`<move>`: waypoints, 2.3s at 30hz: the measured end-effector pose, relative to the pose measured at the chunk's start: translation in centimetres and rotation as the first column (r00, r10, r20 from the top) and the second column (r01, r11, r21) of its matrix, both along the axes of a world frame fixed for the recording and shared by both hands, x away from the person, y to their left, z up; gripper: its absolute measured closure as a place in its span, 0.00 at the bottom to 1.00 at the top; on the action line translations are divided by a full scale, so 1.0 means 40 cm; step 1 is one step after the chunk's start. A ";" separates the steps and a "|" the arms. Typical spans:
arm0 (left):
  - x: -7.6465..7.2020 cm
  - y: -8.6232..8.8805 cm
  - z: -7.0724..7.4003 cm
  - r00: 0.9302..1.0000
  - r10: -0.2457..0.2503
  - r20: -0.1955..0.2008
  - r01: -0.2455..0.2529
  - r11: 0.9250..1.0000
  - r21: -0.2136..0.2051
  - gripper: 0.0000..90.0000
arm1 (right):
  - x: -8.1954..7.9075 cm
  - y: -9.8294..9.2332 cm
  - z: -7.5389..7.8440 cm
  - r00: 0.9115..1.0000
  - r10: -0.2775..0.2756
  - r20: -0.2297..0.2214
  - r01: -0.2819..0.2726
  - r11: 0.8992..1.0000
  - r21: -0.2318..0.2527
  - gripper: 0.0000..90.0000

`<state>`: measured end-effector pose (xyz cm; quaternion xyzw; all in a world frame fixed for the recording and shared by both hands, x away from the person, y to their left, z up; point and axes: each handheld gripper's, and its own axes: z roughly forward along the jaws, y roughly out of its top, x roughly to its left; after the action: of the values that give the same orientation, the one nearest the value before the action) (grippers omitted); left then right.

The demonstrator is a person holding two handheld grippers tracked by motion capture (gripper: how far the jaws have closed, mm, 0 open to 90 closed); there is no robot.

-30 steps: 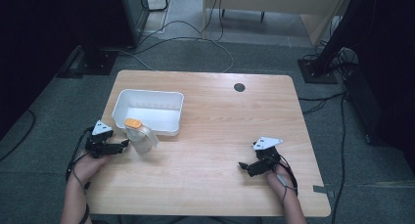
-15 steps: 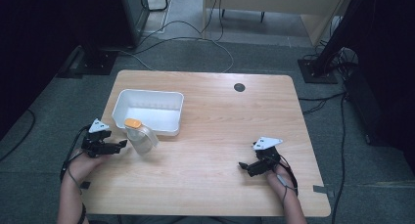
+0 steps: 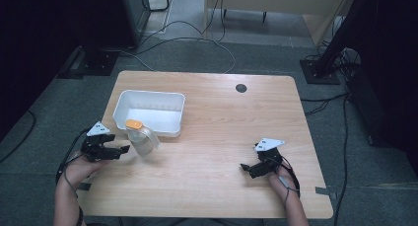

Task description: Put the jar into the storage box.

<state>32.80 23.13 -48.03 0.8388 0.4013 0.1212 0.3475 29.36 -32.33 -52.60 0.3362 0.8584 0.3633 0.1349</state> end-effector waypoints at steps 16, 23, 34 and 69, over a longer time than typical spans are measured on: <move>-0.009 -0.042 -0.002 0.996 -0.073 0.056 0.074 0.997 -0.012 0.23 | 0.000 0.000 0.000 1.000 -0.001 0.000 0.001 1.000 0.000 0.00; -0.007 -0.065 -0.013 0.994 -0.099 0.055 0.100 0.995 -0.020 0.23 | 0.000 0.000 0.000 1.000 0.000 0.000 0.000 1.000 0.000 0.00; 0.002 -0.081 -0.026 0.991 -0.092 0.101 0.101 0.992 -0.082 0.23 | 0.000 0.000 0.000 1.000 0.000 0.000 0.000 1.000 0.000 0.00; 0.005 -0.106 -0.046 0.966 -0.069 0.250 0.116 0.977 -0.178 0.31 | 0.001 0.000 0.000 1.000 0.001 0.001 -0.001 1.000 -0.001 0.00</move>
<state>32.99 18.88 -49.89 0.7982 0.3258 0.1673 0.4782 29.39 -32.33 -52.60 0.3357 0.8585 0.3633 0.1353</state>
